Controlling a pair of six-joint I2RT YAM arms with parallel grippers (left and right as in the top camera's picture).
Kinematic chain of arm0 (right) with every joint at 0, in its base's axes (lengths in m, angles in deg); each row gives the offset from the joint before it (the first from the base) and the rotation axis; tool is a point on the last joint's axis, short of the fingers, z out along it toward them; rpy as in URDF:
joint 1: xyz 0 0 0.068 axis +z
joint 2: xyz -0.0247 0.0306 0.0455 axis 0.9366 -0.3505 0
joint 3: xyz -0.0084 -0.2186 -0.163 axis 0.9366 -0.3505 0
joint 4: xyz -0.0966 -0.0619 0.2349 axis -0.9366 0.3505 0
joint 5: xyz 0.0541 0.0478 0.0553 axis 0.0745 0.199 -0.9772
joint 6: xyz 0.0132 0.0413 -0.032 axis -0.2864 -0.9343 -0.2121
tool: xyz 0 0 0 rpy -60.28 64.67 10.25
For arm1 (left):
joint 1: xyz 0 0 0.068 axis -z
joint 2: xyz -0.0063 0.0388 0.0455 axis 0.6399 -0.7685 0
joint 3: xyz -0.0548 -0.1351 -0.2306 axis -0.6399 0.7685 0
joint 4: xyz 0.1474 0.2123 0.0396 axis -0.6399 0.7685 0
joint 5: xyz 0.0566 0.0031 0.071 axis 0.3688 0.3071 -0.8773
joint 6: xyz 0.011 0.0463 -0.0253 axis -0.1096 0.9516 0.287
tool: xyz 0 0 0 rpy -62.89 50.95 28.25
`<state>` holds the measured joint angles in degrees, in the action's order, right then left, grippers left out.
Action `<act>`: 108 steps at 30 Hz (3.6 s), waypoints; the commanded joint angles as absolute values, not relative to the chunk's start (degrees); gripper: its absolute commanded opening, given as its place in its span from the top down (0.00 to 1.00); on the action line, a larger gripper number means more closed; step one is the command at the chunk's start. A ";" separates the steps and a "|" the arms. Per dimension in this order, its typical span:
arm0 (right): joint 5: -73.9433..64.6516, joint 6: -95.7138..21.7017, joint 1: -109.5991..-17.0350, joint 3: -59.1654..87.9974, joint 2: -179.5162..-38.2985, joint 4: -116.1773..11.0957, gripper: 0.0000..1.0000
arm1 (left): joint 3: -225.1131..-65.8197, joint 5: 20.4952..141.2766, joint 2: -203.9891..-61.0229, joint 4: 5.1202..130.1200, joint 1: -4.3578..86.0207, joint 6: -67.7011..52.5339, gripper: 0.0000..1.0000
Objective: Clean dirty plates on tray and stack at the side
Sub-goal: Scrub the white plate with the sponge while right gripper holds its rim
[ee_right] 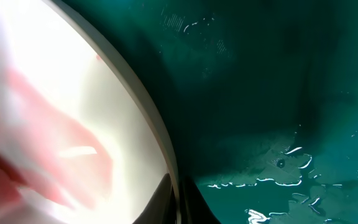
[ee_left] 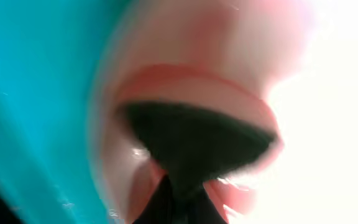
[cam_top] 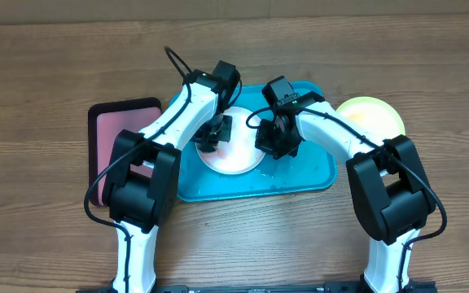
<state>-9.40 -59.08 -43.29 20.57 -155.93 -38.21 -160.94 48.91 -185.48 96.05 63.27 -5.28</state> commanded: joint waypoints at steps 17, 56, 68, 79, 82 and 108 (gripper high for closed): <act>-6.54 -58.69 -42.91 18.49 -157.42 -37.19 0.96 | -160.98 29.24 -186.88 84.02 65.65 -15.20 0.96; -22.80 -50.08 -42.91 18.49 -157.42 -40.86 0.96 | -160.98 34.96 -186.90 86.34 65.13 -14.92 0.96; -22.34 -50.10 -43.00 18.49 -157.42 -41.08 0.96 | -160.98 68.43 -186.90 96.55 65.26 3.77 0.96; -26.73 -50.08 -44.60 18.49 -157.42 -42.89 0.96 | -160.88 75.62 -186.92 86.43 69.10 -3.59 0.96; -26.71 -50.08 -44.60 18.49 -157.42 -42.80 0.96 | -160.88 64.76 -186.92 84.46 69.34 -10.33 0.96; -25.81 -50.08 -44.60 18.49 -157.42 -42.56 0.96 | -160.88 77.17 -186.92 92.53 64.49 11.77 0.96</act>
<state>-24.22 -50.95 -44.60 18.62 -156.94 -42.13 -160.77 67.88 -186.02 93.64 64.08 4.08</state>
